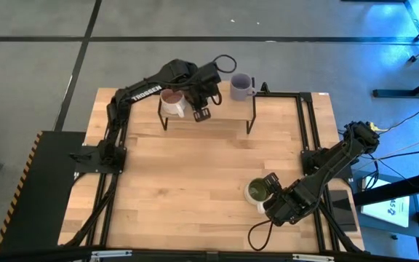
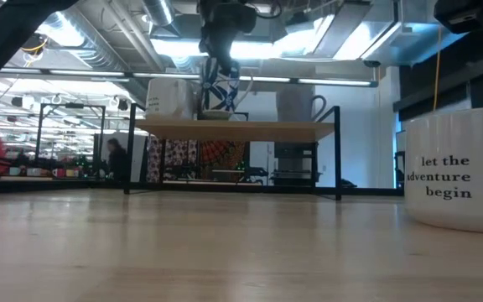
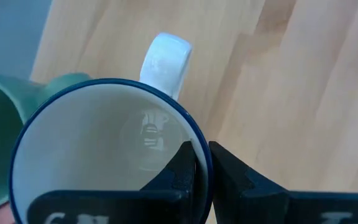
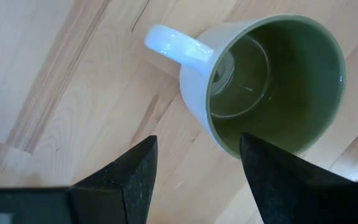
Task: Place coffee mugs
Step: Put the white patterned mug on the shelf
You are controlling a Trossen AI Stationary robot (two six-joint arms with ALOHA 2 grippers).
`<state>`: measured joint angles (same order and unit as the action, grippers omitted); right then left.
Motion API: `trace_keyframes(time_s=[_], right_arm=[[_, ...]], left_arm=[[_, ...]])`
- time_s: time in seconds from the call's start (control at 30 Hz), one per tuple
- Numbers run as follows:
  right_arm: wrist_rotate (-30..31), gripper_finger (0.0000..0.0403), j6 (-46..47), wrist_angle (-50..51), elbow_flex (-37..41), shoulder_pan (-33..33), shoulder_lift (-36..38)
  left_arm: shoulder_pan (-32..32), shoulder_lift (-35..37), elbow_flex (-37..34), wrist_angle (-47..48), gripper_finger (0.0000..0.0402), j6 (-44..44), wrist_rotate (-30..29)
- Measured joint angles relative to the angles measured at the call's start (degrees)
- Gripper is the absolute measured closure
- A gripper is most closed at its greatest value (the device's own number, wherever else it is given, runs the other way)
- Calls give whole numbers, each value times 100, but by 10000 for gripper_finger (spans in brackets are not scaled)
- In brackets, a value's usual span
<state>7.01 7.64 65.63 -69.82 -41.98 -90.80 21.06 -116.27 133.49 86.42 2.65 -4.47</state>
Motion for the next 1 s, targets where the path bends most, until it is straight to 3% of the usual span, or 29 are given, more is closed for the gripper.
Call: trace_keyframes(time_s=[0.7, 1.0], right_arm=[[2, 185, 223, 2, 0, 0, 0], [0, 185, 221, 6, 0, 0, 0]], left_arm=[[17, 13, -590, -393, 379, -59, -96], [19, -24, -614, -234, 351, -63, -104]])
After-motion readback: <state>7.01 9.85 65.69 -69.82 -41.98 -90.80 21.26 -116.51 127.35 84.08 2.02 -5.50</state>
